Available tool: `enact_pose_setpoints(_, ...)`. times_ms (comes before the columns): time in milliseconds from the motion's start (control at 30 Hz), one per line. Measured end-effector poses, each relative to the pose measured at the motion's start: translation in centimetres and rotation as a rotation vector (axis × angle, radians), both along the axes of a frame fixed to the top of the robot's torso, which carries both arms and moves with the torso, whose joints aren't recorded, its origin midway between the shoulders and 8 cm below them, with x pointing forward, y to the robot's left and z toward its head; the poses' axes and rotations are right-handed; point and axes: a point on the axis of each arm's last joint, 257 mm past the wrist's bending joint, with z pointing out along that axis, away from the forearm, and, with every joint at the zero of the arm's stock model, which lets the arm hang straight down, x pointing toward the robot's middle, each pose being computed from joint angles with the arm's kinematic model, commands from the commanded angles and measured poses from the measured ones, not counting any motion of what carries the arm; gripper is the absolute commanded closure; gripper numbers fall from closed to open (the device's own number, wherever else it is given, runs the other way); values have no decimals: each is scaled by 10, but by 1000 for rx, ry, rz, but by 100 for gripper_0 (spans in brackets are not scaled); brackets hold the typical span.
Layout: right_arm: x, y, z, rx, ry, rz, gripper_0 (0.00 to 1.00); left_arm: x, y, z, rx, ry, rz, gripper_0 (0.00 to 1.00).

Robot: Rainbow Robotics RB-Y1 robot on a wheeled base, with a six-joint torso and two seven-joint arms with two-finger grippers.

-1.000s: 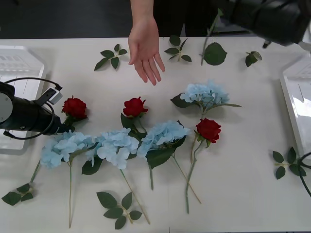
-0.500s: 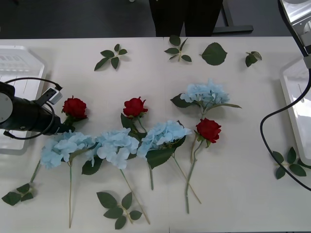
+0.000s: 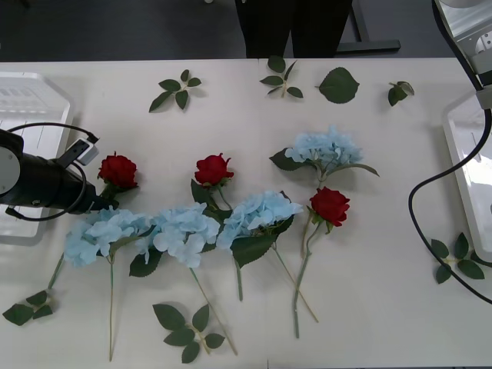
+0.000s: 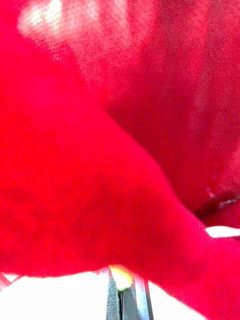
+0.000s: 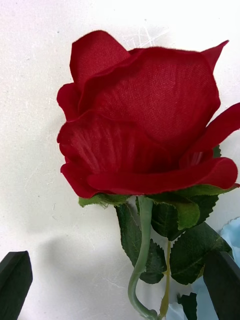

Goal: Place the red flowers into the right box and the blue flowers into the left box. If a person shows an open palm, hand one flower to the person first, then continue sorting.

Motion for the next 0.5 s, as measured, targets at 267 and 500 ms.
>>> enact_pose_setpoints(267, -2, 1, 2, 18, 12, 18, 14, 0, 0, 0, 0, 0, 0, 0)
enact_pose_setpoints(500, -6, 6, 0, 34, 32, 45, 8, 0, 0, 0, 0, 0, 0, 0)
